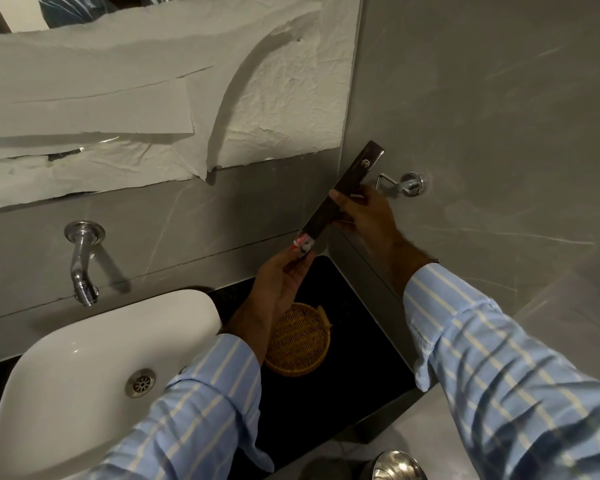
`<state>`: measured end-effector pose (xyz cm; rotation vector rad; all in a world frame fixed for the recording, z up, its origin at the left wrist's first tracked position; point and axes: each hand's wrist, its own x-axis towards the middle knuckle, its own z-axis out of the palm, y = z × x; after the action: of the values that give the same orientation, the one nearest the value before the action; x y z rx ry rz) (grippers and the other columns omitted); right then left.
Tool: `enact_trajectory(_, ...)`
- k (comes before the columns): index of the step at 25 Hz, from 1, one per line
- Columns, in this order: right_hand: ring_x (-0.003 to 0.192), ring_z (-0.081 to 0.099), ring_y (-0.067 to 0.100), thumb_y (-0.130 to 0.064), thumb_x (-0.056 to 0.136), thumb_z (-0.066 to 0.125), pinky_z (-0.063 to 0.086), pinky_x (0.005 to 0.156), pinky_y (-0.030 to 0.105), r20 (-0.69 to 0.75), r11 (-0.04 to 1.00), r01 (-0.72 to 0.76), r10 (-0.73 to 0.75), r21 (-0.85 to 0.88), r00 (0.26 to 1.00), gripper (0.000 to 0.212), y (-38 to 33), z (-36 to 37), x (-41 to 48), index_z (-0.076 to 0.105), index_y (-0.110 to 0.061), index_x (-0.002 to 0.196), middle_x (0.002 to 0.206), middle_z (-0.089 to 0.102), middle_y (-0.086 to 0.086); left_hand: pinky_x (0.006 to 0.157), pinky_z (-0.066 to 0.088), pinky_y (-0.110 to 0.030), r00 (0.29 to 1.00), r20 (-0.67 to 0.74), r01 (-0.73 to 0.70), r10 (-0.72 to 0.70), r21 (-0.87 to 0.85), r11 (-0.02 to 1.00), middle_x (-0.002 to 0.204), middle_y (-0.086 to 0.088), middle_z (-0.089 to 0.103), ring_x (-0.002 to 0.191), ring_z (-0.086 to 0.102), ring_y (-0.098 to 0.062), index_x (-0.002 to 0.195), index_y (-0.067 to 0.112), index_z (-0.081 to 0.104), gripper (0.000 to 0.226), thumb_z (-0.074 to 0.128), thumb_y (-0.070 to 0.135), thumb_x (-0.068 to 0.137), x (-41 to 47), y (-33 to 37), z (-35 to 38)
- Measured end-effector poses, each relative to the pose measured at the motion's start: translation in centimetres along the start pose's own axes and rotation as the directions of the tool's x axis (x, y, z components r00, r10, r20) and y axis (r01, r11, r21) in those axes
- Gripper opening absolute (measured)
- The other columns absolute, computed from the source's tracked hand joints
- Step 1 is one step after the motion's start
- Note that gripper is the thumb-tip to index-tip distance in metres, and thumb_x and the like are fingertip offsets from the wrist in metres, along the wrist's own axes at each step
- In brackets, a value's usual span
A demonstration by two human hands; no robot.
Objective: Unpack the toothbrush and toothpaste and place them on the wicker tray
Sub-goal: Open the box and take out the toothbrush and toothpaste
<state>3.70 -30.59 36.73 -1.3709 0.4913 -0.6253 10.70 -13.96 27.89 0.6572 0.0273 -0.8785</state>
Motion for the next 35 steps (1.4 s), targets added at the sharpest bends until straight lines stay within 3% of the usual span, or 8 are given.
enact_trajectory(4,0.091,0.078,0.024,-0.022,0.084,0.077,0.063,0.067,0.029,0.009,0.999,0.023,-0.023,-0.039,1.000,0.030,0.2,0.7,-0.3,0.064,-0.013,0.110,0.112,0.073,0.014,0.070,0.062,-0.035,0.999,-0.046,0.003,-0.008,-0.109,0.994,0.105,-0.028,0.069,0.087,0.075,-0.035,0.111,-0.013,0.059,0.032,0.045,-0.012,0.082,0.1,0.0,0.6)
enact_trajectory(9,0.097,0.076,0.028,-0.021,0.087,0.075,0.064,0.078,0.039,-0.021,0.999,-0.035,0.035,-0.008,0.999,0.040,0.8,0.3,-0.4,0.061,-0.006,0.121,0.115,0.072,0.015,0.061,0.061,-0.029,0.994,-0.110,-0.010,0.003,-0.060,0.998,0.095,-0.022,0.074,0.079,0.077,-0.026,0.096,-0.005,0.069,0.019,0.065,0.013,0.093,0.4,0.5,0.6)
enact_trajectory(13,0.092,0.078,0.027,-0.024,0.085,0.077,0.064,0.077,0.040,-0.054,0.998,-0.047,0.049,0.048,0.997,0.043,1.2,0.2,-0.6,0.061,-0.006,0.121,0.112,0.074,0.014,0.057,0.060,-0.024,0.989,-0.146,0.019,-0.028,-0.062,0.998,0.103,-0.026,0.067,0.071,0.077,-0.024,0.100,-0.009,0.066,0.019,0.070,0.006,0.089,0.6,1.0,-0.3)
enact_trajectory(20,0.098,0.073,0.030,-0.015,0.094,0.066,0.060,0.086,0.043,-0.125,0.977,-0.041,0.068,0.210,0.990,0.027,0.4,-1.7,0.5,0.060,-0.004,0.118,0.106,0.072,0.010,0.068,0.061,-0.027,0.992,-0.124,0.032,-0.027,0.034,0.999,0.120,-0.027,0.062,0.089,0.076,-0.028,0.115,-0.007,0.064,0.035,0.074,0.009,0.085,-0.5,2.4,-2.1)
enact_trajectory(23,0.088,0.071,0.021,-0.016,0.098,0.058,0.060,0.071,0.030,-0.192,0.980,0.012,0.026,0.199,0.981,0.004,-1.1,-1.7,0.2,0.061,-0.016,0.102,0.097,0.072,0.004,0.084,0.060,-0.033,0.992,-0.123,-0.022,0.033,0.091,0.996,0.126,-0.024,0.062,0.107,0.070,-0.029,0.124,-0.003,0.060,0.039,0.071,0.012,0.089,-1.7,3.5,-3.4)
enact_trajectory(26,0.076,0.069,0.014,-0.023,0.100,0.055,0.058,0.060,0.025,-0.236,0.990,0.025,0.009,0.142,0.972,0.007,-1.7,-1.3,-1.0,0.059,-0.019,0.104,0.091,0.071,0.000,0.094,0.056,-0.032,0.988,-0.098,-0.097,0.118,0.195,0.976,0.127,-0.020,0.063,0.112,0.067,-0.024,0.126,-0.002,0.060,0.037,0.066,0.014,0.093,-2.3,4.1,-4.7)
enact_trajectory(31,0.070,0.068,0.015,-0.027,0.100,0.054,0.057,0.068,0.029,-0.328,0.991,-0.118,0.090,-0.065,0.940,0.020,2.3,-2.6,-5.1,0.067,-0.020,0.087,0.081,0.072,0.000,0.069,0.062,-0.026,0.971,-0.236,0.007,0.036,0.176,0.984,0.127,-0.026,0.061,0.102,0.068,-0.028,0.106,-0.008,0.066,0.018,0.064,0.005,0.093,-1.8,1.6,-7.7)
enact_trajectory(35,0.055,0.060,0.013,-0.023,0.098,0.054,0.047,0.046,0.018,-0.351,0.905,-0.372,0.286,-0.208,0.892,0.027,8.1,-5.1,-11.2,0.064,-0.018,0.074,0.057,0.063,-0.006,0.055,0.060,-0.023,0.917,-0.386,0.205,-0.100,0.241,0.949,0.122,-0.024,0.062,0.097,0.067,-0.028,0.099,-0.008,0.066,0.013,0.066,0.001,0.090,-2.6,-3.6,-9.0)
